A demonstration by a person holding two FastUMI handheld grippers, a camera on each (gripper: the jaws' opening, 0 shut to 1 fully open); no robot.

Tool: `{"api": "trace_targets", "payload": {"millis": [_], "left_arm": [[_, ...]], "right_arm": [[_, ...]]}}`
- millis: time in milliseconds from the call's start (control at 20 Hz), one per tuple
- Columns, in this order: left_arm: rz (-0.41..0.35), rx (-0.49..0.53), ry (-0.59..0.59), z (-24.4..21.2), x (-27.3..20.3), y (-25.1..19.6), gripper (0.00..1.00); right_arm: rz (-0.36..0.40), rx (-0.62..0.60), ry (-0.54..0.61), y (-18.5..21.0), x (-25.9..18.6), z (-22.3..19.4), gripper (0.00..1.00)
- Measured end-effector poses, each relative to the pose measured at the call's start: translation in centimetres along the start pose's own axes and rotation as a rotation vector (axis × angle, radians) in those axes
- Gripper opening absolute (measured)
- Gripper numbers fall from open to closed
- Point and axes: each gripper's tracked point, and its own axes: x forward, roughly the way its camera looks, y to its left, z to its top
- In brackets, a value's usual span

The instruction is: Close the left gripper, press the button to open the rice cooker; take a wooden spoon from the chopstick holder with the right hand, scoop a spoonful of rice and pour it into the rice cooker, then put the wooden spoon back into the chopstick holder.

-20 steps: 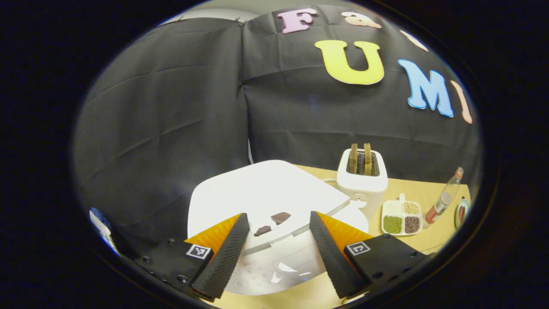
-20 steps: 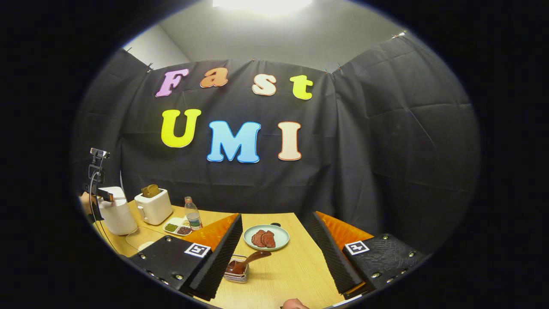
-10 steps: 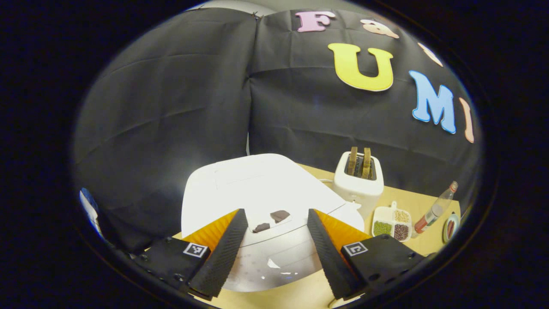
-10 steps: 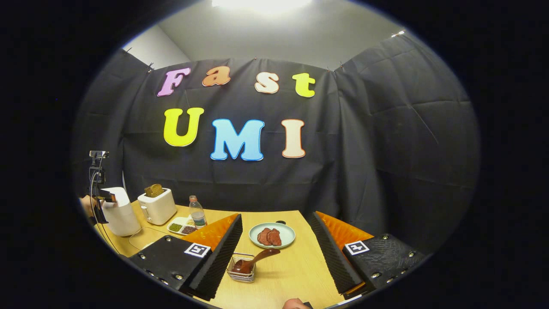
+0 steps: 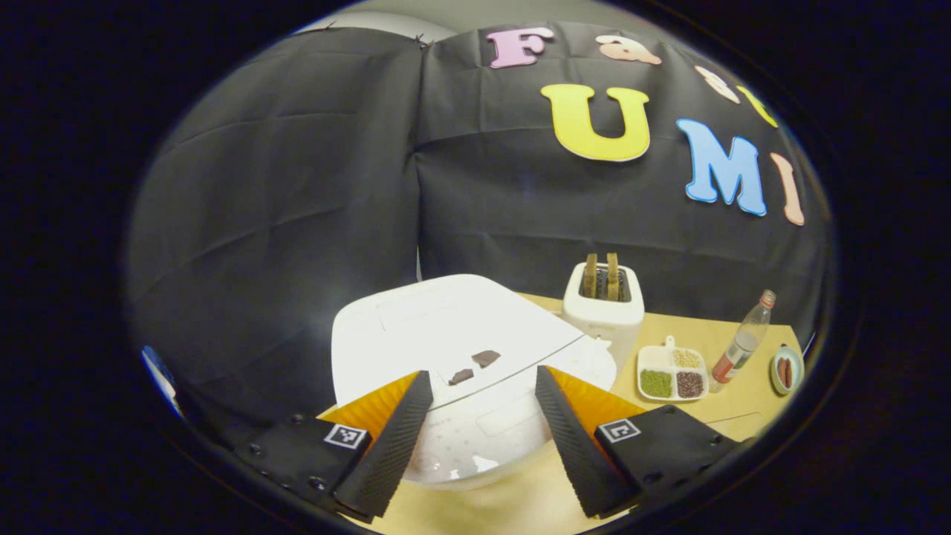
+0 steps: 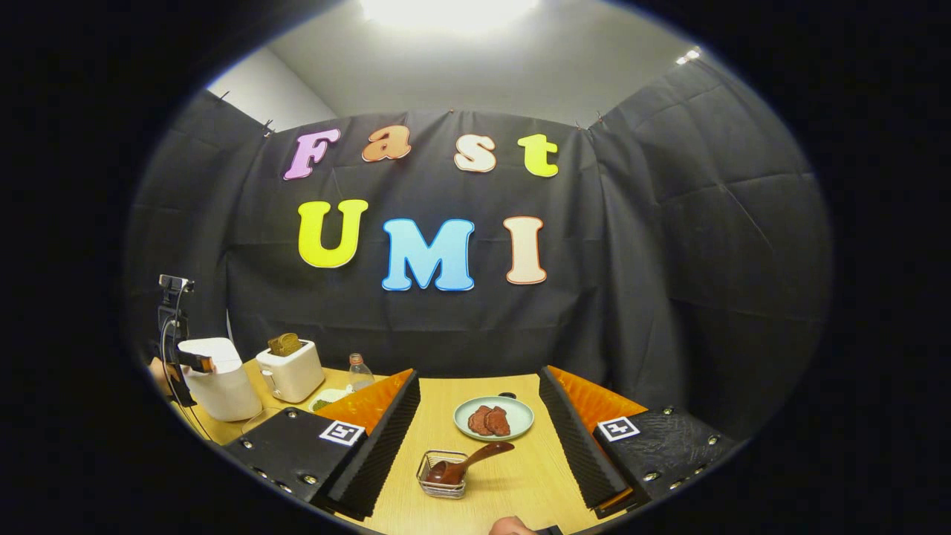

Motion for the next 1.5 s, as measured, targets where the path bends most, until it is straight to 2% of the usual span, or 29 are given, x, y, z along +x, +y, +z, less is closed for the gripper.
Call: {"api": "trace_targets", "payload": {"millis": [150,450,700,850,950,1000,1050,1100,1200,1250,1300,1350,1500], "left_arm": [[-0.060,0.042,-0.116,2.9,-3.4,-1.3,0.97],[-0.261,0.066,-0.278,6.7,-13.4,-6.0,0.97],[-0.337,0.106,-0.364,7.1,-20.2,-7.9,0.97],[-0.345,0.136,-0.442,7.5,-23.8,-8.0,0.97],[-0.353,0.124,-0.443,6.7,-25.1,-8.5,0.97],[-0.361,0.111,-0.442,6.0,-25.6,-8.6,0.90],[-0.362,0.101,-0.440,5.7,-26.1,-8.6,0.90],[-0.354,0.097,-0.448,5.7,-26.4,-8.2,0.97],[-0.329,0.112,-0.455,5.6,-26.7,-7.5,0.97],[-0.320,0.126,-0.455,5.5,-26.8,-7.3,0.91],[-0.316,0.134,-0.459,5.2,-27.1,-7.2,0.91],[-0.316,0.135,-0.464,5.2,-27.3,-7.2,0.98],[-0.317,0.118,-0.480,6.2,-27.9,-7.0,0.98]], "right_arm": [[0.007,0.004,-0.008,0.3,-0.1,0.5,0.98],[0.025,0.012,-0.055,2.2,-1.2,2.7,0.98],[0.053,0.016,-0.124,5.1,-2.7,4.1,0.98],[0.052,-0.017,-0.149,6.6,-3.7,3.9,0.98],[0.067,-0.020,-0.141,7.9,-3.9,3.2,0.98],[0.077,-0.014,-0.135,8.4,-4.1,3.0,0.98],[0.091,-0.011,-0.127,9.0,-4.4,2.7,0.98],[0.106,-0.009,-0.122,9.5,-4.4,2.7,0.98],[0.120,-0.008,-0.114,9.9,-4.2,2.6,0.98],[0.124,-0.006,-0.109,10.0,-4.1,2.5,0.98],[0.127,-0.002,-0.102,10.2,-3.9,2.3,0.98],[0.134,0.002,-0.100,10.4,-3.8,2.3,0.98],[0.153,0.023,-0.096,10.9,-3.5,2.7,0.98]]}}
